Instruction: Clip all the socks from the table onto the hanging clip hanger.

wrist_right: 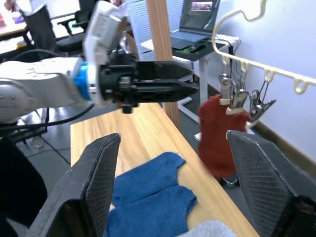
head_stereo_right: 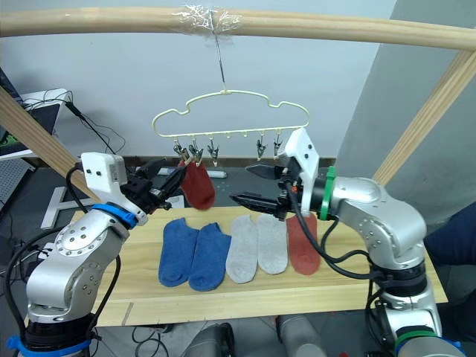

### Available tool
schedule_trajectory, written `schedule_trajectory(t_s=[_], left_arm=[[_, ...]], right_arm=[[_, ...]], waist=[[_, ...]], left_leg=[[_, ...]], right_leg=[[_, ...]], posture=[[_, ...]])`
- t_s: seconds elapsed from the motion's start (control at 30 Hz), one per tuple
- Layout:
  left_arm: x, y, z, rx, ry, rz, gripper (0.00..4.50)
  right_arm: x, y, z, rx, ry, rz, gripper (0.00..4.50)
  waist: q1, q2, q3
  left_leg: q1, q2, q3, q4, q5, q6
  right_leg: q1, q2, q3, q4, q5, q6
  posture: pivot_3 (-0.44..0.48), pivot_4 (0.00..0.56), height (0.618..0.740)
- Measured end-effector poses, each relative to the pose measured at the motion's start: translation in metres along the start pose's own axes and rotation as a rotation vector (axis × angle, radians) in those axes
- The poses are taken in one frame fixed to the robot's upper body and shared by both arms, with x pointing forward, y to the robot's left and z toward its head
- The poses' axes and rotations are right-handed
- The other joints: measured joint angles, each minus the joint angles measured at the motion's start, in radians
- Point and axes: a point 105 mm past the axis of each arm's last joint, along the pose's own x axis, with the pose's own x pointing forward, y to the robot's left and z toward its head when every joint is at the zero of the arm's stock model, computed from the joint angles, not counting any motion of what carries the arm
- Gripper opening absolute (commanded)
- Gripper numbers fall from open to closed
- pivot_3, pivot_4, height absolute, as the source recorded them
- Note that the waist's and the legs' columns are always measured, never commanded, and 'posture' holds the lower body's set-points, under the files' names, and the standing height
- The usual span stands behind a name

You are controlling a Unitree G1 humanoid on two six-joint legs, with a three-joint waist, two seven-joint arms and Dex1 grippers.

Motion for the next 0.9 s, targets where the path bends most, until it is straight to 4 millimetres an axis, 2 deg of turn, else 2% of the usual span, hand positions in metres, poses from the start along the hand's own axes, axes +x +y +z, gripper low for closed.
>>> schedule_trajectory(t_s=[0.37, 0.8, 0.9], left_arm=[[0.014, -0.007, -0.004, 0.018, -0.029, 0.038, 2.45], [0.023, -0.01, -0.007, -0.01, -0.032, 0.073, 2.45], [0.026, -0.011, -0.005, -0.008, -0.04, 0.072, 1.84]], right_arm=[[-0.018, -0.004, 0.001, -0.03, 0.063, 0.003, 3.58], [-0.012, -0.007, 0.015, -0.017, -0.02, 0.0, 3.58], [-0.012, -0.006, 0.016, -0.013, -0.025, 0.004, 3.62]], waist=[[-0.004, 0.0, 0.0], [-0.005, 0.0, 0.0], [-0.005, 0.0, 0.0]], left_leg=[[0.0, 0.0, 0.001, 0.0, 0.0, 0.0], [0.0, 0.0, 0.001, 0.002, 0.0, 0.0], [0.0, 0.0, 0.001, 0.002, 0.0, 0.0]], right_leg=[[0.0, 0.003, 0.001, 0.0, 0.0, 0.0], [0.0, 0.003, 0.001, 0.001, 0.0, 0.0], [0.001, 0.003, 0.001, 0.002, 0.0, 0.0]], posture=[[-0.282, 0.19, 0.74], [-0.287, 0.19, 0.74], [-0.289, 0.19, 0.74]])
